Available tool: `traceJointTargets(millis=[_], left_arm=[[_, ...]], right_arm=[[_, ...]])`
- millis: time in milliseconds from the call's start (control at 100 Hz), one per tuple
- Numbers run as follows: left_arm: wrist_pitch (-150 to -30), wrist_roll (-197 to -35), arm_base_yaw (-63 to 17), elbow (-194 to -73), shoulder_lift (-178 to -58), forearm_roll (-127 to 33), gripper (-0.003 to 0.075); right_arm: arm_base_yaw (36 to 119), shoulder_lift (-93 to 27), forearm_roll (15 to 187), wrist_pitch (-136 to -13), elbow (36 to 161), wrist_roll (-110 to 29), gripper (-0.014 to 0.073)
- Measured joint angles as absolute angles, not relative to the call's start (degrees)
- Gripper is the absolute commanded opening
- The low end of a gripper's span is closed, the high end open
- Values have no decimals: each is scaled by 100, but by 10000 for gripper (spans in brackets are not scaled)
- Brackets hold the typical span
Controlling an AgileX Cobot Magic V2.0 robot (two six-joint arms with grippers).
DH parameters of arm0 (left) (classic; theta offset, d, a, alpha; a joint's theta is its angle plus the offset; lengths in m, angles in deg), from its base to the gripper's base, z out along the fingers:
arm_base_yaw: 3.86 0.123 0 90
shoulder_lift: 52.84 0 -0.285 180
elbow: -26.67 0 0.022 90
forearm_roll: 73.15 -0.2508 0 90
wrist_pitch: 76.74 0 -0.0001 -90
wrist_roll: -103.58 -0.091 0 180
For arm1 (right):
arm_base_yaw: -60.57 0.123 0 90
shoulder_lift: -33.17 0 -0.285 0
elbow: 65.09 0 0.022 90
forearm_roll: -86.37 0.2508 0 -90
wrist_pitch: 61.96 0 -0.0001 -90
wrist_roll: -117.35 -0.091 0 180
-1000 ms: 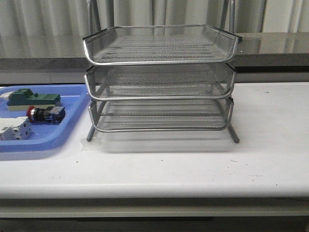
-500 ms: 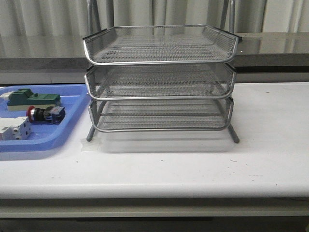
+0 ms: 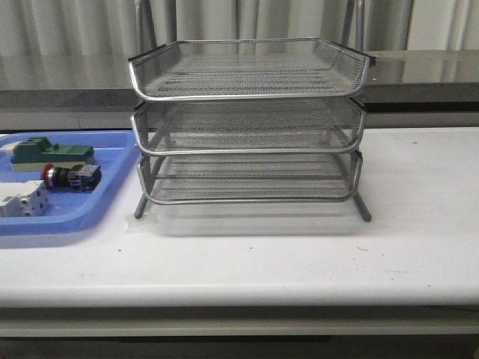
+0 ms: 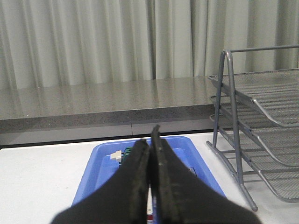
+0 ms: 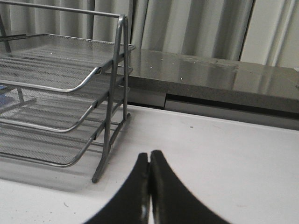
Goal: Place button on rack with both arms
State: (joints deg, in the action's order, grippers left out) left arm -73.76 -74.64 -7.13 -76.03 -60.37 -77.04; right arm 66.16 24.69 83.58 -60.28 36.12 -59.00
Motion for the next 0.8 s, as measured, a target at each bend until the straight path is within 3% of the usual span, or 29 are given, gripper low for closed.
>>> traceJointTargets(millis=[300, 800], left_arm=[[-7376, -7464, -713, -7603, -6037, -7704, -20], [-7376, -7464, -713, -7603, -6037, -7704, -20]], right_arm=[[6616, 2458, 8759, -6268, 4007, -5897, -60], [6616, 386, 9458, -9141, 6589, -5897, -60]])
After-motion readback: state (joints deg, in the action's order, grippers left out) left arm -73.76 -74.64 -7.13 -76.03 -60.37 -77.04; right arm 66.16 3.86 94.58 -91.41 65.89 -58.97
